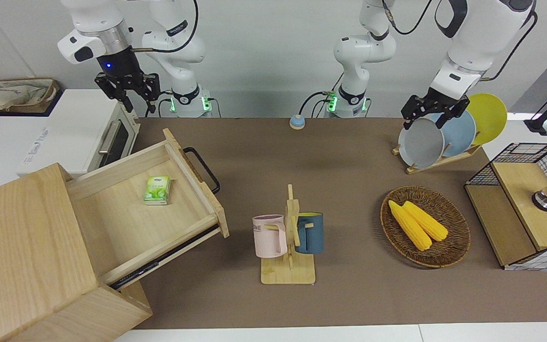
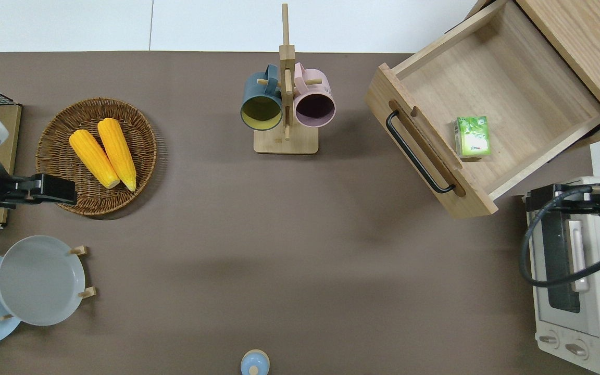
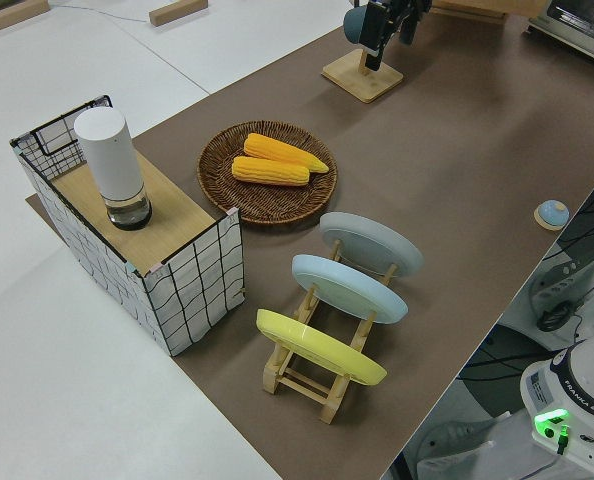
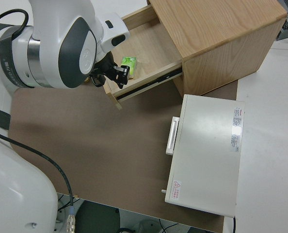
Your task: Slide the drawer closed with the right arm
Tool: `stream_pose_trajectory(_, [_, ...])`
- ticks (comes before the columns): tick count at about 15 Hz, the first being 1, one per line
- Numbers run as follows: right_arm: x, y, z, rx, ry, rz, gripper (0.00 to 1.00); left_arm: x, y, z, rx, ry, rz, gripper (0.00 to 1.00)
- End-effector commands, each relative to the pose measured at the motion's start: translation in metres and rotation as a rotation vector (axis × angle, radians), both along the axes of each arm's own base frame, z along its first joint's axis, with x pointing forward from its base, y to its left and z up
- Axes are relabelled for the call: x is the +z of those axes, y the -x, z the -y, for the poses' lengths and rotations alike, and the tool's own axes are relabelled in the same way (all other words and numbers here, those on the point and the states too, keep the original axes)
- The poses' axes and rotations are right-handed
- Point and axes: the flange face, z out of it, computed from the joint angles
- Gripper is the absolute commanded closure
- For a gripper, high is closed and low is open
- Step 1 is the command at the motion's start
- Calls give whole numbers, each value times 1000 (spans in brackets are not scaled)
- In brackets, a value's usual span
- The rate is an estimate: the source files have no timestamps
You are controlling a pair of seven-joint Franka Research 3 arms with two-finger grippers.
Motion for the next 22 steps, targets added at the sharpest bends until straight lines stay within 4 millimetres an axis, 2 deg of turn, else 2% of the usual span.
stream_pose_trajectory(1, [3,-2,-6,-45,-9,-1,794,2,4,-1,-9,-12,-6,2])
stream_pose_trajectory(3, [2,-1,-7,-55,-12,-4,999,2,4,-1,-7,-12,-6,2])
stream_pose_trajectory(7, [4,0,-12,-116,-17,-3,1000,2,4,-1,-9,-12,-6,2])
stream_pose_trajectory(9, [5,0,-26,-174,-25,1,1000,2,4,-1,-7,-12,-6,2])
stream_pose_trajectory(14, [0,1,-44,-306,-40,-16,1000,2,4,0,-9,-12,-7,2])
stream_pose_trajectory(17, [-19,-8,-61,-389,-45,-39,1000,2,4,-1,-7,-12,-8,2])
stream_pose_trajectory(19, [-26,-13,-64,-458,-71,-46,1000,2,4,-1,-7,-12,-6,2])
stream_pose_trajectory(20, [-33,-15,-76,-479,-80,-65,1000,2,4,-1,-9,-12,-7,2])
stream_pose_trajectory(22, [-44,-22,-84,-513,-87,-72,1000,2,4,-1,-7,-12,-6,2])
